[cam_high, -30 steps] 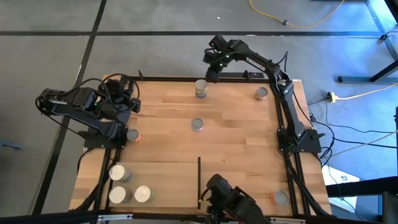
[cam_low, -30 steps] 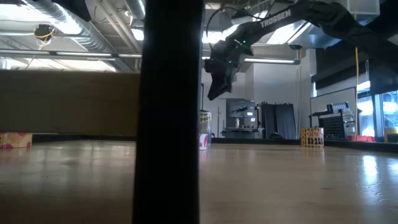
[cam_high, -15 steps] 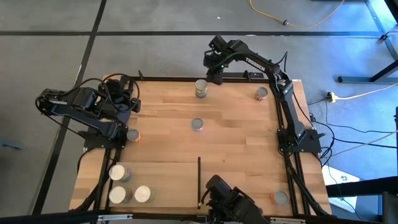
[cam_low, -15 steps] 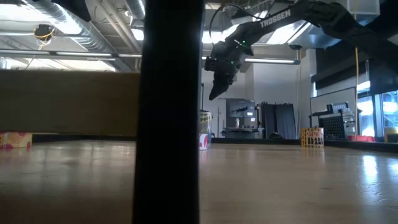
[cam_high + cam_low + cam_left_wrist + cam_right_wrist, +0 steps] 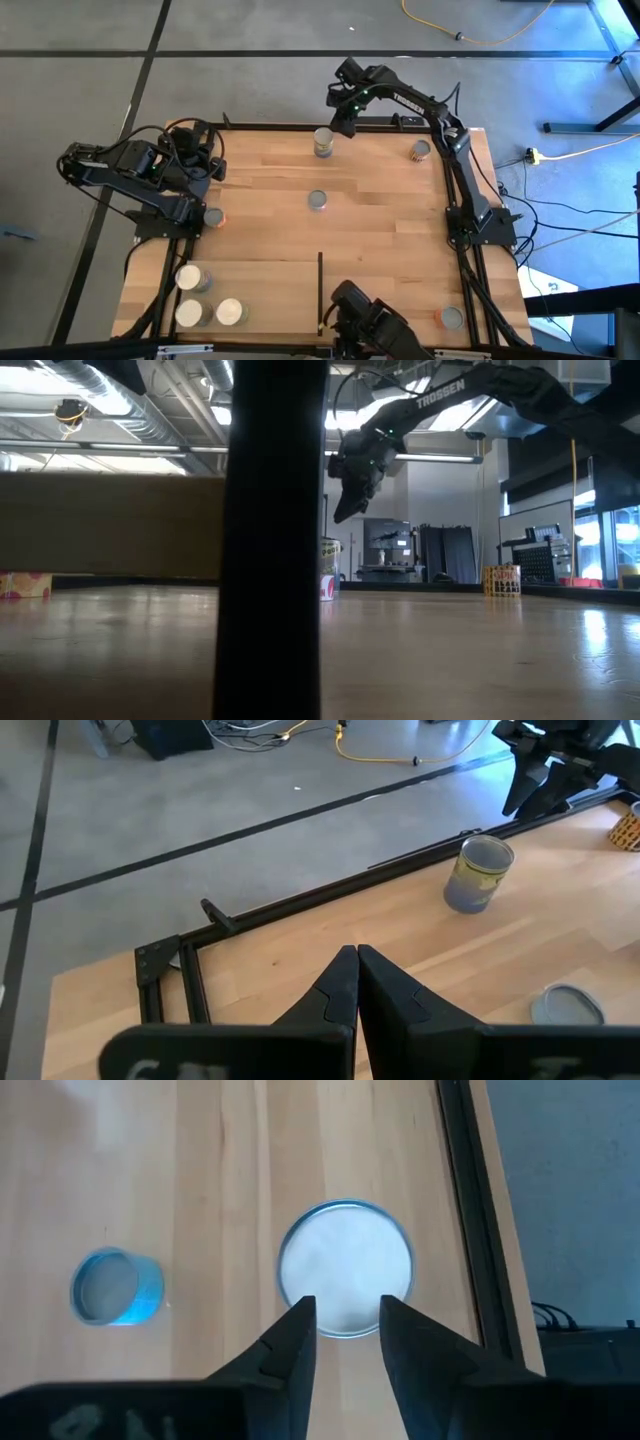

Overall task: Pick and place cans onto a shelf
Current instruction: Put the canned peas on the shelf

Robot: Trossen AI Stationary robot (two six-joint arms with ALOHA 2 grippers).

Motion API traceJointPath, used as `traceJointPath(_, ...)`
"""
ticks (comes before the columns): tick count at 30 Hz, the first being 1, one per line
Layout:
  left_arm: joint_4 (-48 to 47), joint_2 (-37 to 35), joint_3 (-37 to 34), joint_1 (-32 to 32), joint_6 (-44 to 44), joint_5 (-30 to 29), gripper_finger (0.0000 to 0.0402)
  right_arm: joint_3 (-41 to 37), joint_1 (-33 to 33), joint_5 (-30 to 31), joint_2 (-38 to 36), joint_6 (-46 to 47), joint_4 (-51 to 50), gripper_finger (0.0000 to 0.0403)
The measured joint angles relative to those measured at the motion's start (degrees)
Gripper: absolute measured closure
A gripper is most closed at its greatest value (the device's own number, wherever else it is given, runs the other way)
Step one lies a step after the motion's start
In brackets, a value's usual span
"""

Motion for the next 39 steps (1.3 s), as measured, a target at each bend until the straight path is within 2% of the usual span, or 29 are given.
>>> traceJointPath(15,0.04,0.04,0.0,0.0,0.0,0.44,0.04,0.0,0.0,0.23,2.08,4.78,1.28,0.0288)
traceJointPath(25,0.07,0.04,0.0,0.01,0.0,0.41,0.04,-0.02,0.0,6.4,3.63,6.01,1.86,0.0288)
traceJointPath(39,0.07,0.04,0.0,0.0,0.0,0.41,0.04,0.0,0.0,5.71,4.13,6.66,2.2,0.0288)
